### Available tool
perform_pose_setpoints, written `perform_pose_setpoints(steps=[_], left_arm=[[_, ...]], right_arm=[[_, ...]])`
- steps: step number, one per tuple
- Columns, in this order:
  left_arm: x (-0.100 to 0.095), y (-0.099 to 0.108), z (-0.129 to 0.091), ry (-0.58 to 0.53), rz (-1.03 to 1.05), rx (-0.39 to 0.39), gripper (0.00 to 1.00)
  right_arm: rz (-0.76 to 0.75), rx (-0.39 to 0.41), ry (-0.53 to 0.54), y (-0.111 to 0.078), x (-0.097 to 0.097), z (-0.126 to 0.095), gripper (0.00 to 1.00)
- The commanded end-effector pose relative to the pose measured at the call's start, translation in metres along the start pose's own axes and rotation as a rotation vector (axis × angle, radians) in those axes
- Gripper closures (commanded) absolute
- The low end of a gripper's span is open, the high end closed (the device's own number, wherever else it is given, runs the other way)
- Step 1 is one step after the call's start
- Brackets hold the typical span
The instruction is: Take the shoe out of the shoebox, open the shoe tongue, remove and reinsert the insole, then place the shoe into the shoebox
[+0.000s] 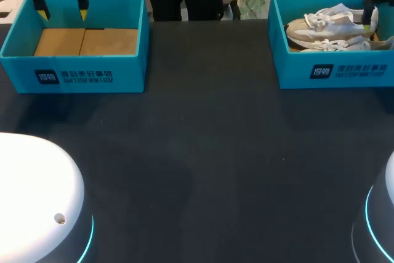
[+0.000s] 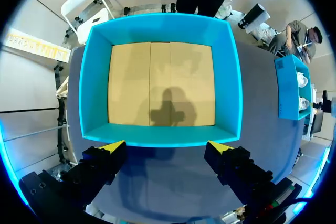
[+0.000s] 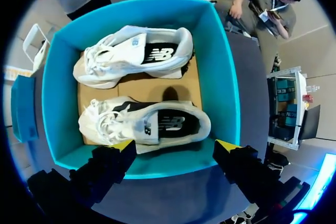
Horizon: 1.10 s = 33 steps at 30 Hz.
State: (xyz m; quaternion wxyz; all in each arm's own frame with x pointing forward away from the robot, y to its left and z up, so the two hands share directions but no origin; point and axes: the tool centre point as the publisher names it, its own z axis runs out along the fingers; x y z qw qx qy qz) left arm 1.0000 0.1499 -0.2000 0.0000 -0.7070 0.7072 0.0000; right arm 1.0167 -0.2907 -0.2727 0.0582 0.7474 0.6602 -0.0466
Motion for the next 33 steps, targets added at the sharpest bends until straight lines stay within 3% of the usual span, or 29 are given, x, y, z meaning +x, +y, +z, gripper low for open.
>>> perform_pose_setpoints(steps=[1,9,13,19,25,30,33], left_arm=[[0.000,0.000,0.000,0.000,0.000,0.000,0.00],[0.000,0.000,0.000,0.000,0.000,0.000,0.00],[0.000,0.000,0.000,0.000,0.000,0.000,0.00],[0.000,0.000,0.000,0.000,0.000,0.000,0.00],[0.000,0.000,0.000,0.000,0.000,0.000,0.00],[0.000,0.000,0.000,0.000,0.000,0.000,0.00],[0.000,0.000,0.000,0.000,0.000,0.000,0.00]], right_arm=[[0.003,0.018,0.006,0.010,-0.006,0.005,0.02],[0.020,0.045,0.012,0.015,-0.017,0.021,0.02],[0.026,0.057,0.030,0.018,-0.020,0.028,0.11],[0.029,0.073,0.042,0.018,-0.023,0.037,0.15],[0.036,0.091,0.046,0.017,-0.028,0.046,0.09],[0.039,0.103,0.057,0.015,-0.031,0.052,0.14],[0.034,0.109,0.060,0.014,-0.032,0.056,0.13]])
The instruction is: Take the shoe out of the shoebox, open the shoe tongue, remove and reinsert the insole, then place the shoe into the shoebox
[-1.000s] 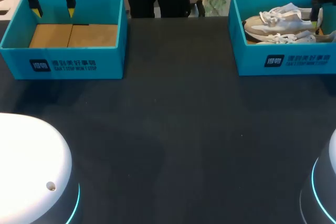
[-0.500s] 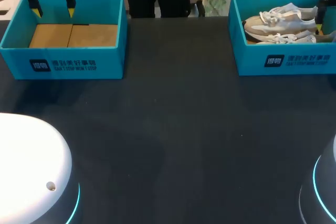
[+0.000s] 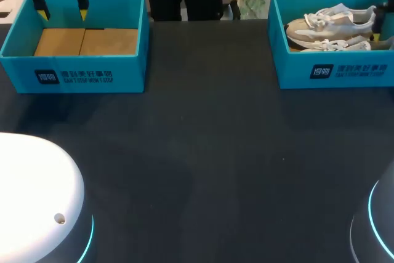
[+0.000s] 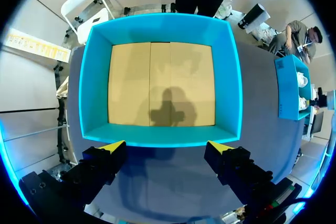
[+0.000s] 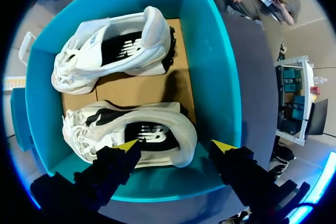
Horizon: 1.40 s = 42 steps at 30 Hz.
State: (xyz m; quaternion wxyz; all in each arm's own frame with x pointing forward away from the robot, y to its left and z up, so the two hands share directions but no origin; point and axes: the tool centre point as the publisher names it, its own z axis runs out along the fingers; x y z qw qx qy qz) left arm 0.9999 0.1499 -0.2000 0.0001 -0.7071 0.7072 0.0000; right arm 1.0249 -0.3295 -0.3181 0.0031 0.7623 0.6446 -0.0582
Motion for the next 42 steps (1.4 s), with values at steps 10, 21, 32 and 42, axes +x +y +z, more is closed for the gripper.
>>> perform_pose_setpoints(steps=[10,21,32,42], left_arm=[[0.000,0.000,0.000,0.000,0.000,0.000,0.00],[0.000,0.000,0.000,0.000,0.000,0.000,0.00],[0.000,0.000,0.000,0.000,0.000,0.000,0.00],[0.000,0.000,0.000,0.000,0.000,0.000,0.00]], right_arm=[[-0.028,0.029,0.008,0.002,-0.004,0.017,0.10],[-0.050,0.039,0.012,-0.001,-0.006,0.034,0.12],[-0.056,0.035,0.030,-0.005,-0.003,0.038,0.28],[-0.060,0.023,0.025,-0.008,-0.001,0.037,0.47]])
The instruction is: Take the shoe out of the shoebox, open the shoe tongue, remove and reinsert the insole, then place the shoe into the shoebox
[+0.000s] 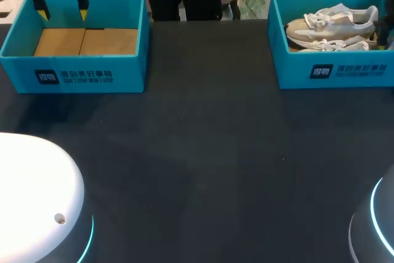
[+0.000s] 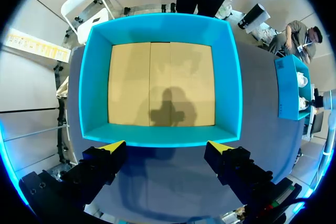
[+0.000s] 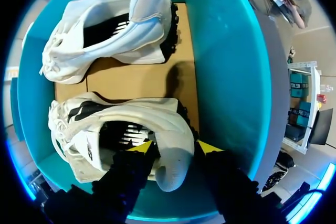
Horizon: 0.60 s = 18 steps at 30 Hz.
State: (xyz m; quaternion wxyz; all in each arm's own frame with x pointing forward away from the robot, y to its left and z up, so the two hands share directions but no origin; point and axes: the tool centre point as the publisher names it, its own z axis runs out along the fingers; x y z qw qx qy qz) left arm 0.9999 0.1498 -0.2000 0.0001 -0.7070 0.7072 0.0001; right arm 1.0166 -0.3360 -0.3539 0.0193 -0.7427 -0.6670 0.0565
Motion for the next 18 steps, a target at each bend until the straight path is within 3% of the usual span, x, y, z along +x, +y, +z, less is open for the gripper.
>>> perform_pose_setpoints(steps=[1,2,5,18], left_arm=[[0.000,0.000,0.000,0.000,0.000,0.000,0.00],[0.000,0.000,0.000,0.000,0.000,0.000,0.00],[0.000,0.000,0.000,0.000,0.000,0.000,0.00],[0.000,0.000,0.000,0.000,0.000,0.000,0.00]], right_arm=[[0.003,-0.007,-0.005,-0.003,0.003,0.000,0.43],[0.005,-0.007,-0.006,-0.003,0.003,0.000,0.33],[0.010,-0.002,-0.018,-0.003,0.001,0.002,0.16],[0.005,-0.002,-0.021,-0.002,0.002,0.012,0.13]])
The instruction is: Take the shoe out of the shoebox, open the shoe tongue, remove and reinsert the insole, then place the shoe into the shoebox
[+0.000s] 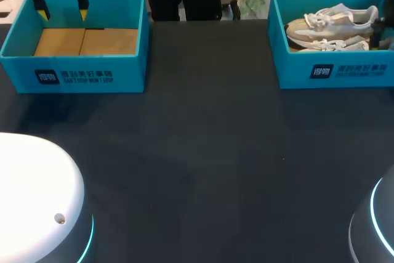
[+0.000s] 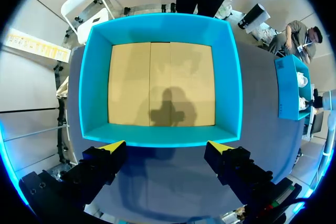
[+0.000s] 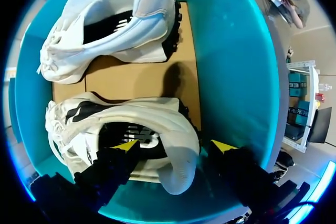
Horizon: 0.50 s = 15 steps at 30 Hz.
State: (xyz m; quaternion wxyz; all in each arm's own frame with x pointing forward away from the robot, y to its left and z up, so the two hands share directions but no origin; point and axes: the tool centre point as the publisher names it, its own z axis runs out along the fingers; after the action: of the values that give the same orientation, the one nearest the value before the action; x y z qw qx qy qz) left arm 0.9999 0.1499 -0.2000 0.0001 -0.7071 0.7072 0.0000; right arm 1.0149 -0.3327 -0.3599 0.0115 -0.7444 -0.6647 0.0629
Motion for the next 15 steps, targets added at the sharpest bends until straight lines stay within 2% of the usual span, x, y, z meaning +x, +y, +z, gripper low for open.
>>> perform_pose_setpoints(steps=[1,9,15], left_arm=[[0.000,0.000,0.000,0.000,0.000,0.000,0.00],[0.000,0.000,0.000,0.000,0.000,0.000,0.00],[0.000,0.000,0.000,0.000,0.000,0.000,0.00]], right_arm=[[-0.007,0.003,-0.005,0.000,0.000,0.007,0.12],[-0.013,0.012,-0.005,-0.001,0.002,0.016,0.09],[-0.011,0.014,0.006,-0.004,0.002,0.022,0.14]])
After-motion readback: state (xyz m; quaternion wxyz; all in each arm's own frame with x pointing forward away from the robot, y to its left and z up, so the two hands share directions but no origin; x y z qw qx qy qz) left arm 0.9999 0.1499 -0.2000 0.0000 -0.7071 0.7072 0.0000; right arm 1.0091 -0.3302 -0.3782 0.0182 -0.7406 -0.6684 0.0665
